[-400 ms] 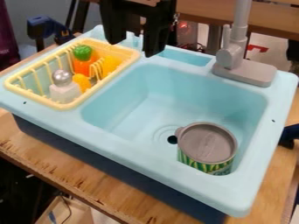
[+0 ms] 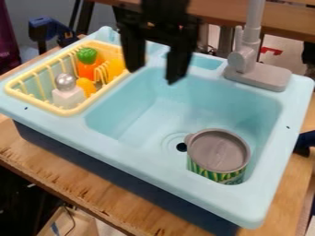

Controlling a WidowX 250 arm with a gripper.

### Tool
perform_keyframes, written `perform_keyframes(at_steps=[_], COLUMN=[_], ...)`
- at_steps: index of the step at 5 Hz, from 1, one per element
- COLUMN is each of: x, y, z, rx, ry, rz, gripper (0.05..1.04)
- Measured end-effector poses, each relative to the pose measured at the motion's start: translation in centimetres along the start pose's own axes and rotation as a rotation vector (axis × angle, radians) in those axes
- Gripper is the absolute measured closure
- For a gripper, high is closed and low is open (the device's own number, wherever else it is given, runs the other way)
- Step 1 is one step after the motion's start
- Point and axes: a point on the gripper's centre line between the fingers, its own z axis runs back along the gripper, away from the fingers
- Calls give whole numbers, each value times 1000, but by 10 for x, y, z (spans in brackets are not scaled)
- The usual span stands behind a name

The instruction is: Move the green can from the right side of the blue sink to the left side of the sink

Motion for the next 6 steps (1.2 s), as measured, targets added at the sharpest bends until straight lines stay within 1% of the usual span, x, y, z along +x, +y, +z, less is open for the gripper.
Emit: perform_keyframes(at_steps=[1, 2, 3, 4, 5, 6], x=[-7, -14, -16, -21, -19, -16], y=[-30, -54, -70, -74, -75, -73], z=[0, -10, -14, -30, -32, -39], rx=[-26, -47, -58, -81, -85, -70], ry=[-26, -15, -25, -4, -18, -11], rz=[-66, -130, -158, -153, -121, -110], gripper=[79, 79, 79, 79, 79, 79])
